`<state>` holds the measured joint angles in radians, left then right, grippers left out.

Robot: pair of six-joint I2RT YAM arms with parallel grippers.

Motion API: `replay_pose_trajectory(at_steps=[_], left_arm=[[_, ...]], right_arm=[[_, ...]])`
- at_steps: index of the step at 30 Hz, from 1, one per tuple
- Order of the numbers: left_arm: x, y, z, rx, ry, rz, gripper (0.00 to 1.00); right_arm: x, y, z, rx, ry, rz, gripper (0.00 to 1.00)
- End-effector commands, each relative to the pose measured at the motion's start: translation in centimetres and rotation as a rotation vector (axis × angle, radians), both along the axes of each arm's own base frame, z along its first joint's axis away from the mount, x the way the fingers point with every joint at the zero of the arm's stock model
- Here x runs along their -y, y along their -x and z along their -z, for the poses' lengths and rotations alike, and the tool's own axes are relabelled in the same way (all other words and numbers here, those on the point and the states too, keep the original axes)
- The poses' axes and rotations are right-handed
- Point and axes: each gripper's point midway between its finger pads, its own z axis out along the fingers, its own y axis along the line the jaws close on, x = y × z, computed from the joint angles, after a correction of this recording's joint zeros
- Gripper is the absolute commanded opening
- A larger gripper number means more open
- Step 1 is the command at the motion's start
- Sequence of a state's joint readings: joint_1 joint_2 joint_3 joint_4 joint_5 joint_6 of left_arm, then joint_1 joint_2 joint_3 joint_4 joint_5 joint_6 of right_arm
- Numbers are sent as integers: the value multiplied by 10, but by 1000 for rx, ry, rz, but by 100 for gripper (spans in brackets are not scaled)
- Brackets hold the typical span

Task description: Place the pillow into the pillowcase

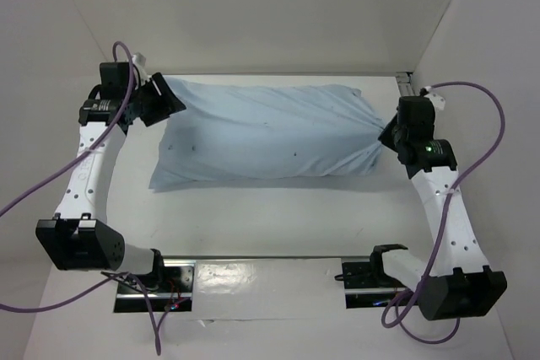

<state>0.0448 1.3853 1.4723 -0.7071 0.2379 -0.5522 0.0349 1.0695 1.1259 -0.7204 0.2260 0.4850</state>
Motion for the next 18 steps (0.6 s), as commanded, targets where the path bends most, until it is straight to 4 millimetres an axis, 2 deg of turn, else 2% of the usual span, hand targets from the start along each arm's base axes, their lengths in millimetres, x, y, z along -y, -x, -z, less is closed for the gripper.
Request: replay_pose_trajectory(at_steps=[1,2,3,4,6,8,9,10,13,14,15,16,17,18], left_arm=[[4,-6,-17,44,-22,4,68],[2,-9,-13,31,-28,-4,68],[7,-11,-6,11,-21,4,68],[13,-9,-5,1,-15,22,68],[25,-8,-3,-10,-15,55,68],[30,-10,-12,19,-42,71,68],[32,-8,-10,9,-50,72,68],[32,-9,-16,24,-50,72,68],[37,-10,-21,31,-49,85,70],[45,-7,-24,35,-56,112,70],[45,-7,-24,35,-56,112,71],[52,-3,-26,33,-56,132,71],[55,-3,-26,33,-61,137,76],[59,2,-28,37,-66,145,76]], right_arm=[[65,34,-10,-70,189,330,0],[65,33,-9,-82,183,337,0],[65,29,-1,-113,189,334,0],[65,26,-2,-114,189,334,0],[76,27,2,-129,240,382,0],[89,31,5,-164,308,447,0],[91,31,7,-172,320,456,0],[91,29,6,-174,321,456,0],[79,16,-2,-146,255,403,11],[69,8,-5,-123,212,353,20],[64,1,-13,-88,190,317,20],[57,-4,-19,-56,168,275,42],[48,-5,-29,-17,162,213,69],[32,-13,-36,26,123,139,79]])
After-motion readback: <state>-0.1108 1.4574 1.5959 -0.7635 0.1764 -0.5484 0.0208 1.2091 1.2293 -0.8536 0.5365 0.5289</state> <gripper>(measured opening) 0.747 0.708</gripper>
